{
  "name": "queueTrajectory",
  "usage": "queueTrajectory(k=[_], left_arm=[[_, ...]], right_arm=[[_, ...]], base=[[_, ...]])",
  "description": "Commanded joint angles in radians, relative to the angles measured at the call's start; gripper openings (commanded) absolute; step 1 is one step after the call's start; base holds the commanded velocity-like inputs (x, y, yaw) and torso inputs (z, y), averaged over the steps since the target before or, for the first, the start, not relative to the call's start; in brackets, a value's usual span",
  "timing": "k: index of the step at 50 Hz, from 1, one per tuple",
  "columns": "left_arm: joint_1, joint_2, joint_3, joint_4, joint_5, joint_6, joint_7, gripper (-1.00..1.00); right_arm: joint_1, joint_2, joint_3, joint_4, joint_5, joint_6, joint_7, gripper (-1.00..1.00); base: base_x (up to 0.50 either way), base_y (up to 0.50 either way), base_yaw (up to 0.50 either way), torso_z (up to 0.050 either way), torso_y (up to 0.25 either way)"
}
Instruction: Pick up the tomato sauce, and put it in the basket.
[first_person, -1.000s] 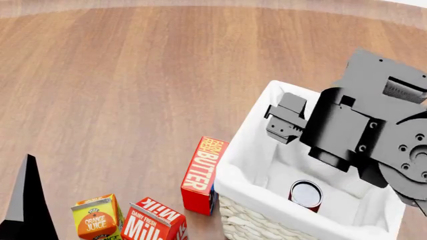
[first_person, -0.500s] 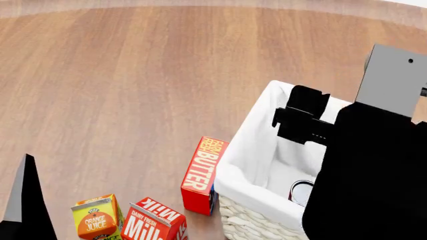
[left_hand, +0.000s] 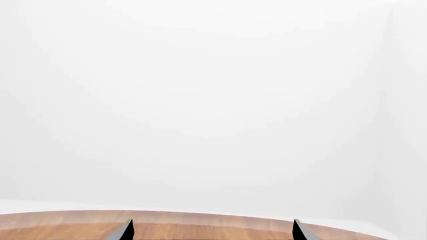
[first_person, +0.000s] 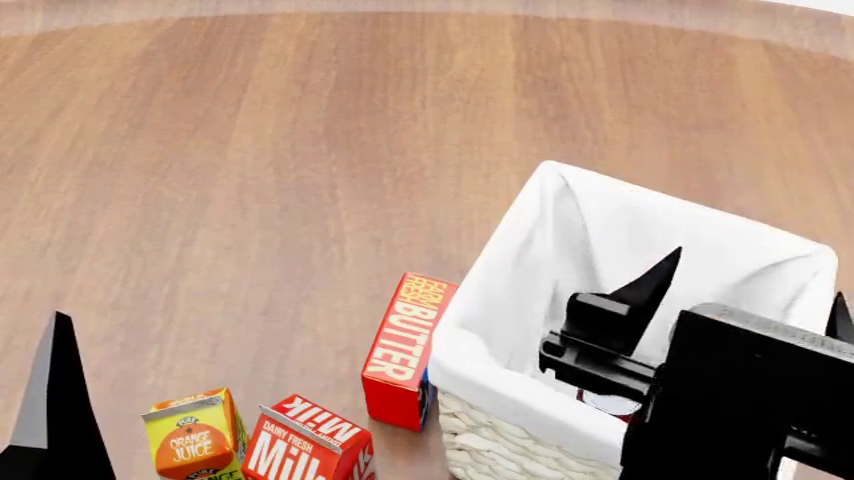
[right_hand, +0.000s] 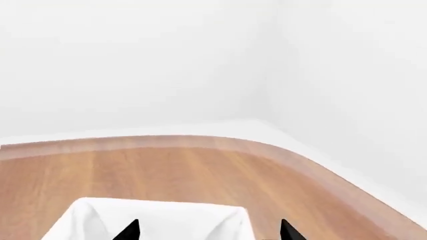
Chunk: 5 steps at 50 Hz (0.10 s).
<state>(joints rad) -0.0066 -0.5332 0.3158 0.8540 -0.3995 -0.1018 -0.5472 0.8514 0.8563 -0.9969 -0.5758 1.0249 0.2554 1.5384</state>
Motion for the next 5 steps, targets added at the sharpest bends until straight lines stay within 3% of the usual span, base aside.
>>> queueTrajectory(k=[1, 5], left_arm=[[0.002, -0.003, 0.004, 0.003, 0.003, 0.0, -0.003, 1.0], [0.0, -0.004, 0.004, 0.004, 0.0, -0.003, -0.004, 1.0]], right_arm=[[-0.223, -0.058, -0.046, 0.036, -0.341, -0.006, 0.024, 1.0], [-0.312, -0.1, -0.027, 0.04, -0.459, 0.027, 0.02, 1.0]], base=[[0.0, 0.0, 0.0, 0.0, 0.0], [0.0, 0.0, 0.0, 0.0, 0.0]])
